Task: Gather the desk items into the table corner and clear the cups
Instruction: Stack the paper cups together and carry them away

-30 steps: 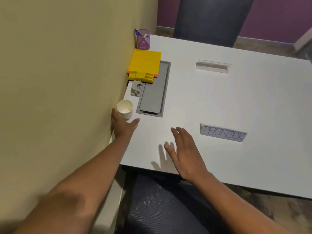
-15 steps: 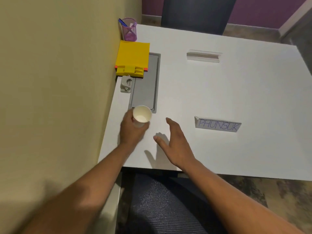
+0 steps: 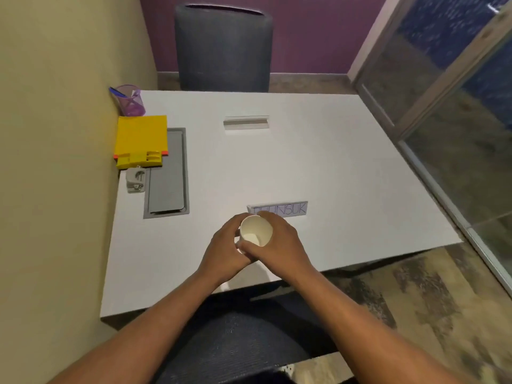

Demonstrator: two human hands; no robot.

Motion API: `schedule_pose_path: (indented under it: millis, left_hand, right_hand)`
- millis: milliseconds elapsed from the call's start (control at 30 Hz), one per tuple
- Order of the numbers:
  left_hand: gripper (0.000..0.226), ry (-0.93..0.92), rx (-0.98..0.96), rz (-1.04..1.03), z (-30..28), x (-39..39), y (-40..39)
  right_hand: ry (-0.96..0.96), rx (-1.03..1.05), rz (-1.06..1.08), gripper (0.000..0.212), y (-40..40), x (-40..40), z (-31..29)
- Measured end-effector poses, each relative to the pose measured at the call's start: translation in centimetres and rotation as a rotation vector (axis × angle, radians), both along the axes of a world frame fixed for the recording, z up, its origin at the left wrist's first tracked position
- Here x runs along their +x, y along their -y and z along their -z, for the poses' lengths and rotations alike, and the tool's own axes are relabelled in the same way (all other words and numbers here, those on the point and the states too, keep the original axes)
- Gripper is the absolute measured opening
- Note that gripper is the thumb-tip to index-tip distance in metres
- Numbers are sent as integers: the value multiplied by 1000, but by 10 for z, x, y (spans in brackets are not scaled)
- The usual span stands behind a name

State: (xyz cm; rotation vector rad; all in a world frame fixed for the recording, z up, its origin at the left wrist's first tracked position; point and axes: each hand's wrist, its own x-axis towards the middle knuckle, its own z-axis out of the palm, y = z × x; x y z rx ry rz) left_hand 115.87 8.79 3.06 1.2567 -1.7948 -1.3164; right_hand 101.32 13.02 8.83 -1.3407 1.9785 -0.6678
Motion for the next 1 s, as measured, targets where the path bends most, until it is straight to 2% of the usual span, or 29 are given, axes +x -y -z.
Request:
schedule_pose_path:
  millis: [200, 433, 667, 767, 900, 1000]
  left_hand:
    - [62, -28, -8, 100, -37, -66, -34]
    - [58, -29, -49, 158, -75, -158, -87]
    - [53, 1, -163, 195, -97, -279, -165]
    - [58, 4, -191, 243, -103, -328, -195]
    - [69, -1, -218, 291, -111, -385, -229]
    - [66, -21, -277, 333, -118, -417, -242]
  right_hand:
    - [-60, -80, 96, 82, -46, -57, -34]
    - [-3, -219, 222, 82, -111, -136, -54]
    - [29, -330, 329, 71, -194, -256, -71]
    - [19, -367, 391, 65, -226, -304, -75]
    - [49, -386, 447, 73, -263, -358, -87]
    - [119, -403, 455, 82, -285, -388, -94]
